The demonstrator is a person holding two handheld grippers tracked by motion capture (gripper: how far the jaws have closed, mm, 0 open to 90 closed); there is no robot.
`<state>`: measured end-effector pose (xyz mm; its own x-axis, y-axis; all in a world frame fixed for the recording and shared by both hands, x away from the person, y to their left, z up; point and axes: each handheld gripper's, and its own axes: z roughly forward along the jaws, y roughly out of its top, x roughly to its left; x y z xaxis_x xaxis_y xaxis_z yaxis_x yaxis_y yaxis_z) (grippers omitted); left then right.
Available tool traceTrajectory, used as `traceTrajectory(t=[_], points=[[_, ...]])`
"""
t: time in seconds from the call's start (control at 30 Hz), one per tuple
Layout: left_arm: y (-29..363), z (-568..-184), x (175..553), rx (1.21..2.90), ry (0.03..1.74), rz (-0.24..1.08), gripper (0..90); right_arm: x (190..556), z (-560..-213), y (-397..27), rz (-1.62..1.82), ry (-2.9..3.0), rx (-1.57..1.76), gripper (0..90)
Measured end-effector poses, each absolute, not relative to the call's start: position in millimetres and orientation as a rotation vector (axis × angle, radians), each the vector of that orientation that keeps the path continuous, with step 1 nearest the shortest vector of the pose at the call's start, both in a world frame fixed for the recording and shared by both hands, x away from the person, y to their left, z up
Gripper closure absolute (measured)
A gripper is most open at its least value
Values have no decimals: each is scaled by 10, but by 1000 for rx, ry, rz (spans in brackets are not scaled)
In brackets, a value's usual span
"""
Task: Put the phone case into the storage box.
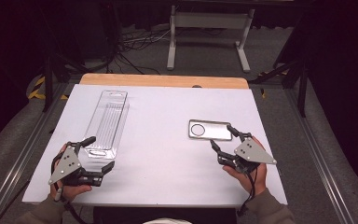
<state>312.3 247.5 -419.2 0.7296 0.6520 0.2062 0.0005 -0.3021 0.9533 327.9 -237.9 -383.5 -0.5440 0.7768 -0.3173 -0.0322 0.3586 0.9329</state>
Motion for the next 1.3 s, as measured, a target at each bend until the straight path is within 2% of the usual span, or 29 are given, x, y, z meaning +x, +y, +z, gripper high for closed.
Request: traceTrajectory(t=[0.2,0.6,0.63,0.67,0.77,0.87,0.9,1.03,1.07,1.3], points=[[2478,-4195,3131,1776,516,699,32,3458,-3739,-2391,1250,1790,689,427],[2477,-4206,3149,1778,518,688,31,4060,-3657,-2474,1260,1765,873,506],[2475,-4208,3150,1779,519,688,31,4104,-3649,-2489,1271,1770,890,542],[2475,-4207,3153,1785,515,695,31,4104,-3649,-2489,1271,1770,890,542],[2473,-4206,3151,1784,513,697,30,4274,-3634,-2522,1244,1787,930,650],[2467,-4214,3154,1779,519,691,31,4362,-3651,-2534,1235,1802,961,692],[2468,-4214,3154,1782,519,690,31,4461,-3696,-2544,1208,1825,992,770],[2471,-4214,3152,1786,519,687,31,4594,-3792,-2567,1160,1865,1040,841],[2471,-4215,3151,1786,519,685,31,4637,-3828,-2583,1154,1880,1054,893],[2467,-4219,3152,1789,518,683,34,4868,-4047,-2672,1048,1939,1146,900]])
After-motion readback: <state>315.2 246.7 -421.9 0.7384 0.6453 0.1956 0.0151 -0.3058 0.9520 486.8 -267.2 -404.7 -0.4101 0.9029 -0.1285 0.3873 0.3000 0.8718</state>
